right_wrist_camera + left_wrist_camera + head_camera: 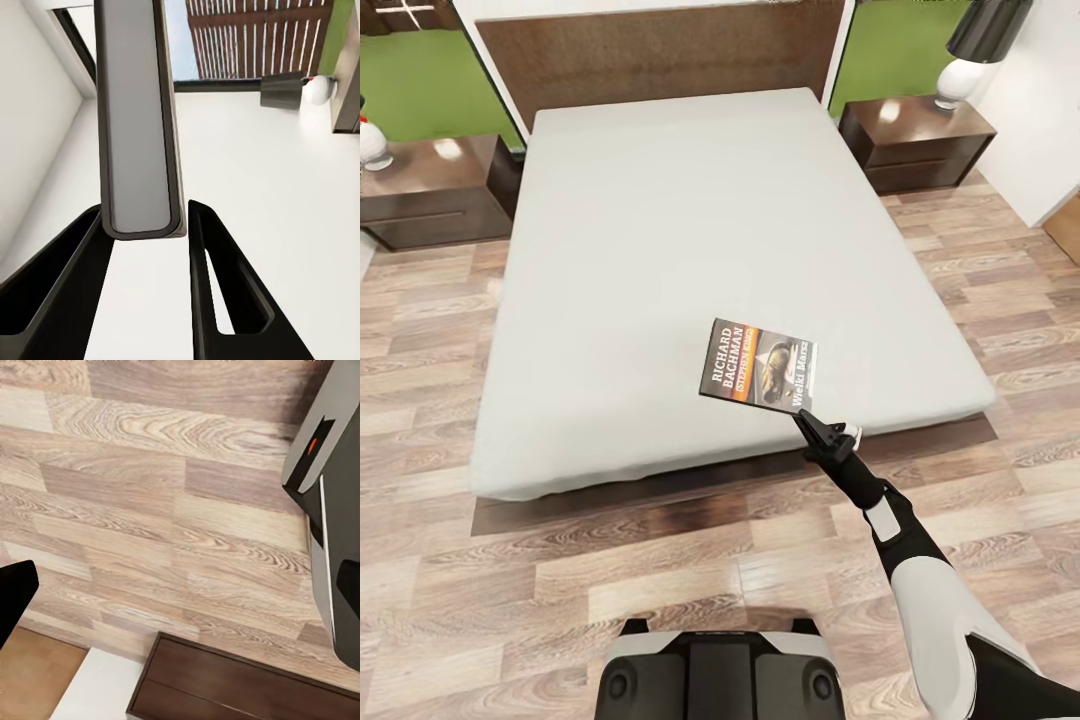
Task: In the bedroom, move the book from the bed onto either nightstand, and place the two sandals side by side next to the bed.
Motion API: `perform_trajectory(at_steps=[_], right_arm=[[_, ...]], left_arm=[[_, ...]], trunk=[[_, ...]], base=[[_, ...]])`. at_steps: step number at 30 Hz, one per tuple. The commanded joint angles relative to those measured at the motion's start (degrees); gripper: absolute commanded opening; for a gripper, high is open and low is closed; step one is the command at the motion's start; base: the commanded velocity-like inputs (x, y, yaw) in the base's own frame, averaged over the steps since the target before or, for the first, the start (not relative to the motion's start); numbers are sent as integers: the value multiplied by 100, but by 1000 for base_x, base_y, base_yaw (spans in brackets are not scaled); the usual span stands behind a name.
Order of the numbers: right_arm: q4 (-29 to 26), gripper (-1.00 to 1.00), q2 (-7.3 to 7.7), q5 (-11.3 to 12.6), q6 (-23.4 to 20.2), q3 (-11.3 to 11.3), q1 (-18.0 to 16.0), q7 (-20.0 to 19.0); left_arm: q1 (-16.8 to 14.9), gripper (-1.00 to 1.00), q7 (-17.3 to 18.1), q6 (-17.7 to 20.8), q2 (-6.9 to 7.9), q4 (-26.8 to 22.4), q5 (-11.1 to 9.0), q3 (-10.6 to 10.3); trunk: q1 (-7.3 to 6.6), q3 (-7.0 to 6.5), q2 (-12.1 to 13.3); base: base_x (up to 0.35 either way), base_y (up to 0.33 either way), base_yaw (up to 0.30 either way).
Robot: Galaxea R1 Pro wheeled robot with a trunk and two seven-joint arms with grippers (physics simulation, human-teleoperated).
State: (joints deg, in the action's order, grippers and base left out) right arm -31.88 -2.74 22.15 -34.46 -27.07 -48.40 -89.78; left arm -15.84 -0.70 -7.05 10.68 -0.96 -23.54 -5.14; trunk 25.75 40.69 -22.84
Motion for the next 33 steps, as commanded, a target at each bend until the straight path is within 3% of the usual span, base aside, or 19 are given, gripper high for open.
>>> perform_trajectory(at_steps=[1, 21, 33], right_arm=[[-3, -100, -6, -27, -61, -27, -3, -22], [-3, -100, -21, -47, -52, -4, -3, -22], [12, -100, -42, -38, 315, 17, -3, 157]], left_arm=[[3, 100, -8, -16, 5, 4, -42, -49], [19, 100, -9, -24, 16, -8, -45, -65], [20, 100, -8, -24, 2, -15, -38, -83]], trunk=[[3, -4, -8], [3, -187, -8], [3, -297, -8]], base=[[0, 0, 0], [0, 0, 0], [0, 0, 0]])
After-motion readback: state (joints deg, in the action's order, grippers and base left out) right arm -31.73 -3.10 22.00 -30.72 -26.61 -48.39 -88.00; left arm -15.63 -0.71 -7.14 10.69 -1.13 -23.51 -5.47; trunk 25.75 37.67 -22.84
